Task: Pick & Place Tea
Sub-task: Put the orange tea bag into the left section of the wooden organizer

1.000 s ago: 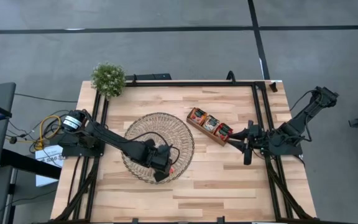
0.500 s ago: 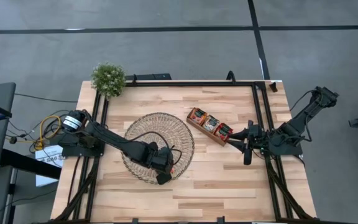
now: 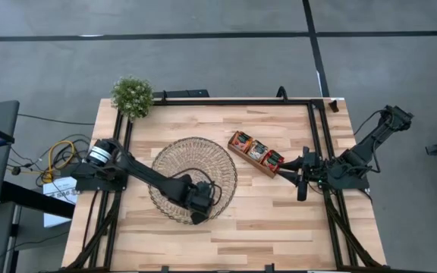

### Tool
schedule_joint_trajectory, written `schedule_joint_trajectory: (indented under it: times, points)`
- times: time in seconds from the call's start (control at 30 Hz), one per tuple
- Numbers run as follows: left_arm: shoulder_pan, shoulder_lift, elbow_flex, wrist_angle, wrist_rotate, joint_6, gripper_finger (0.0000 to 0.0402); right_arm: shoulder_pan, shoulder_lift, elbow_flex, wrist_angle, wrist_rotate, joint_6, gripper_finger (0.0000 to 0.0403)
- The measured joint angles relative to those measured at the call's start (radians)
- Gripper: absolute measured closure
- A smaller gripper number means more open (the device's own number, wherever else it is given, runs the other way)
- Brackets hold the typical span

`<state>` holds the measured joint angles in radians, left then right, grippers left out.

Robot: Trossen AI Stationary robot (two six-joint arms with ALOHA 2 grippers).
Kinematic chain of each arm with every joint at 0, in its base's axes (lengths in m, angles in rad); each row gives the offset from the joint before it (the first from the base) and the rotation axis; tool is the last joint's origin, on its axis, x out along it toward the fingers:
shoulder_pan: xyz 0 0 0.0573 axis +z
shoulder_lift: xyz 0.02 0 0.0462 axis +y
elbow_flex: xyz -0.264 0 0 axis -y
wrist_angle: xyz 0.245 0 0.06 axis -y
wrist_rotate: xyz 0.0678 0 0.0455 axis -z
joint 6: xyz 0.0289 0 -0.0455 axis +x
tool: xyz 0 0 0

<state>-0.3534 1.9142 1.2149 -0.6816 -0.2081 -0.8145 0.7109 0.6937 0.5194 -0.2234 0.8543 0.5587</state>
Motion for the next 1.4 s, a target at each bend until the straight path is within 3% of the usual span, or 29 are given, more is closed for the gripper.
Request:
schedule_joint_trajectory:
  times: [0.17, 0.47, 0.73, 0.97, 1.23, 1.4]
  points:
    - [0.0, 0.027, 0.005, -0.004, 0.032, -0.034, 0.026, 0.0, 0.0, 0.0, -0.001, -0.001, 0.0, 0.0294]
    - [0.001, 0.029, 0.05, -0.024, 0.043, -0.008, 0.0393, 0.0, 0.0, 0.0, -0.004, -0.001, 0.0, 0.0294]
    - [0.0, 0.03, 0.175, -0.188, -0.018, 0.019, 0.0401, 0.0, 0.0, 0.0, -0.002, -0.01, 0.0, 0.0294]
    - [-0.002, 0.03, 0.353, -0.356, -0.172, 0.1, 0.0401, 0.0, 0.002, 0.0, 0.059, -0.024, 0.07, 0.0294]
    - [-0.002, 0.028, 0.572, -0.373, -0.427, 0.332, 0.0401, -0.083, 0.123, 0.001, 0.307, -0.229, 0.063, 0.0289]
    - [-0.002, 0.028, 0.651, -0.338, -0.529, 0.492, 0.0401, -0.189, 0.227, 0.001, 0.379, -0.321, 0.062, 0.0252]
